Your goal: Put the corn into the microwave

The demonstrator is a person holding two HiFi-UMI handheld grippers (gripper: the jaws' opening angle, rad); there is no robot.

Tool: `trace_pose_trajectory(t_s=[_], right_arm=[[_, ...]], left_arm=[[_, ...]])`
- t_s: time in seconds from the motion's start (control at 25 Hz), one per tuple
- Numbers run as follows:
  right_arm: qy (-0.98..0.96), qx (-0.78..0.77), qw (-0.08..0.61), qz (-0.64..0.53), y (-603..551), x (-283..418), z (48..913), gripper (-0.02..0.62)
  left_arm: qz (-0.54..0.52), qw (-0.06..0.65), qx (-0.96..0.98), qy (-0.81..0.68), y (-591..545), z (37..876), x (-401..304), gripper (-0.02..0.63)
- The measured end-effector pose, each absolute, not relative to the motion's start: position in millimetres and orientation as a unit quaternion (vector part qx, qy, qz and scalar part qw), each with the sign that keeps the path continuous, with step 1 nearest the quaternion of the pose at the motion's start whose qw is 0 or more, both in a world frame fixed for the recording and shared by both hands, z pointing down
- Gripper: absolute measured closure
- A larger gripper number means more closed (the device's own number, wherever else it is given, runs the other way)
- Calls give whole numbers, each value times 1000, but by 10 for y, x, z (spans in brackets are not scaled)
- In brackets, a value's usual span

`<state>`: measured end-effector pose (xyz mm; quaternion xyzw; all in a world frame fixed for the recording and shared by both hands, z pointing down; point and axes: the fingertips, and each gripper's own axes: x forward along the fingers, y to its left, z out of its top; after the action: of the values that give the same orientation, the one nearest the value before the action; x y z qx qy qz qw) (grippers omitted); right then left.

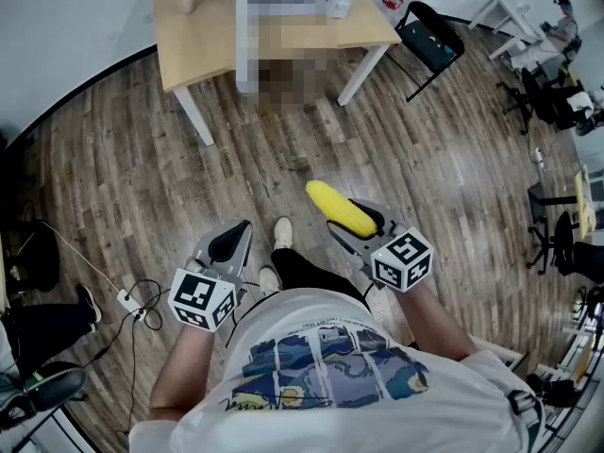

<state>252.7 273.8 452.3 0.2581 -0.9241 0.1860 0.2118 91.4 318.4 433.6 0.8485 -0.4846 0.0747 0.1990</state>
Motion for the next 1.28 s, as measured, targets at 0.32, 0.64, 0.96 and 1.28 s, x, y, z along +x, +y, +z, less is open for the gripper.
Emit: trace_pose_trajectory(t_s=[0.32,0.64,0.96,1.28], right_arm=[[-929,264,191,178,1742,2371,4521,348],[-931,263,187,170,651,2183,4553,348],[-908,320,179,201,-275,1925,4673,348],[-880,391,190,190,-1143,1481,4698,348]], left_arm=[[95,179,851,-484,2359,4129,807,598],[87,164,843,-505,1435,3954,599,598],[86,182,839,-506,865,4049,-5,598],[82,169,875,-447,102,3921,-663,598]])
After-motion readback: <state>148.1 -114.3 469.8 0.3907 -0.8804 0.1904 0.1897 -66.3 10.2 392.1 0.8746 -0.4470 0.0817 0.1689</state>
